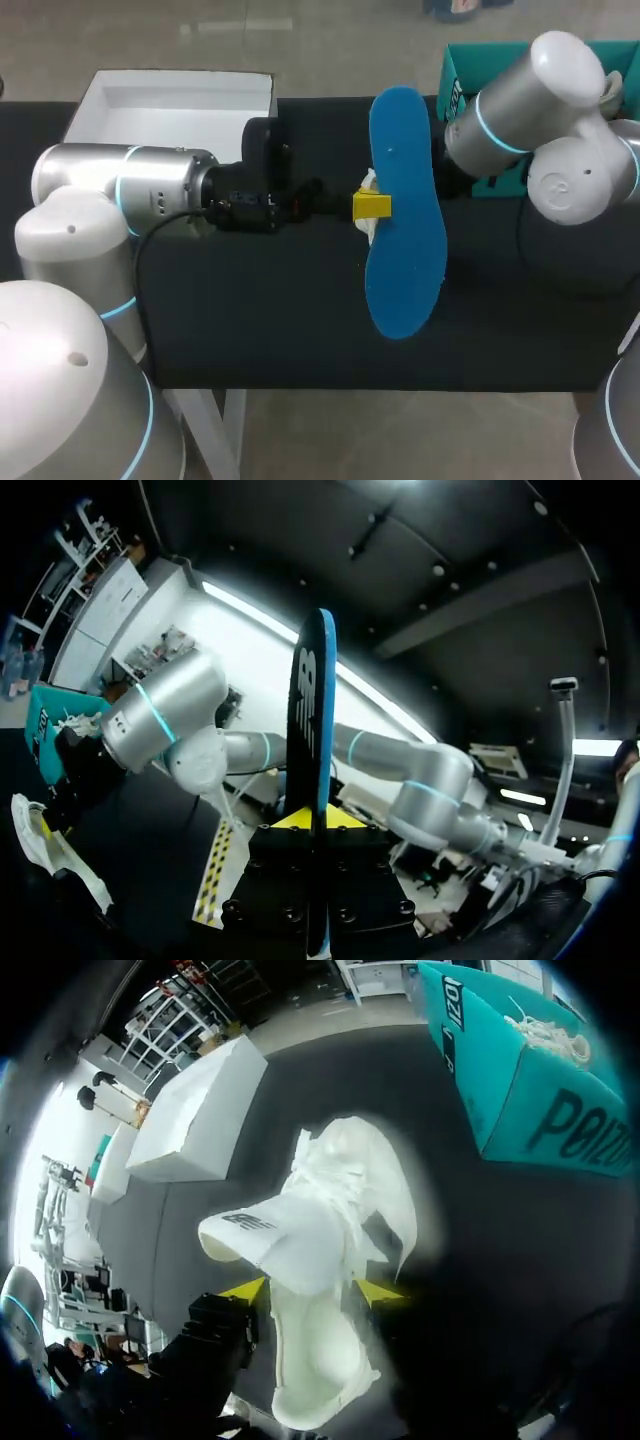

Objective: Take the shoe out of the shoebox, open the shoe tongue, remove and reinsert the insole, then place the shoe into the shoebox

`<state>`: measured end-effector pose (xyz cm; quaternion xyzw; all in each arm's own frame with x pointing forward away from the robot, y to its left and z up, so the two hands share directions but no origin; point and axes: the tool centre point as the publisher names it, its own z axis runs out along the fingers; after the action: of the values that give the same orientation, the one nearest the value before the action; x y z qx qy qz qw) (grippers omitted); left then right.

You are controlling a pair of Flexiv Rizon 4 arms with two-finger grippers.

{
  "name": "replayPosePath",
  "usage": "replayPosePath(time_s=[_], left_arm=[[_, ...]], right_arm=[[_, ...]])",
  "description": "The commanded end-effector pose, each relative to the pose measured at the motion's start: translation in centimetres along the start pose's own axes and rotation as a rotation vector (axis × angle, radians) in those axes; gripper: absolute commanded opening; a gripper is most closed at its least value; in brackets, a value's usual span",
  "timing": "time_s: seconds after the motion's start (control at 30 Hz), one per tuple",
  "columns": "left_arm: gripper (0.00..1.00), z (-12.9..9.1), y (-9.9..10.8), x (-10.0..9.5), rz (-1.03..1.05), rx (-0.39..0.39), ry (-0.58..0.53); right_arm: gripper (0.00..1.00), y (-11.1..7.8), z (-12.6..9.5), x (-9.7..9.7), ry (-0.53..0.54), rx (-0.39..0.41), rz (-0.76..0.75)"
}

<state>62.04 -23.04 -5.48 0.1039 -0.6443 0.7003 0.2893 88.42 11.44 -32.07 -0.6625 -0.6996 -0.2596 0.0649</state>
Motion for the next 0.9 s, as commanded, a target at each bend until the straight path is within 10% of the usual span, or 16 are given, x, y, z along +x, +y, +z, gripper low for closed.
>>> replayPosePath(time_s=[0.03,0.47,0.9], left_arm=[[0.00,0.2,0.0,-0.2,0.001,0.002,0.001],[0.00,0.2,0.0,-0.2,0.001,0.002,0.001],[0.00,0.2,0.0,-0.2,0.001,0.002,0.001]], right_arm=[[1.00,-0.5,-4.1,-0.2,0.476,-0.066,0.112],[1.00,-0.5,-4.1,-0.2,0.476,-0.066,0.112],[1.00,4.0,-14.7,-2.8,0.724,0.104,0.119]])
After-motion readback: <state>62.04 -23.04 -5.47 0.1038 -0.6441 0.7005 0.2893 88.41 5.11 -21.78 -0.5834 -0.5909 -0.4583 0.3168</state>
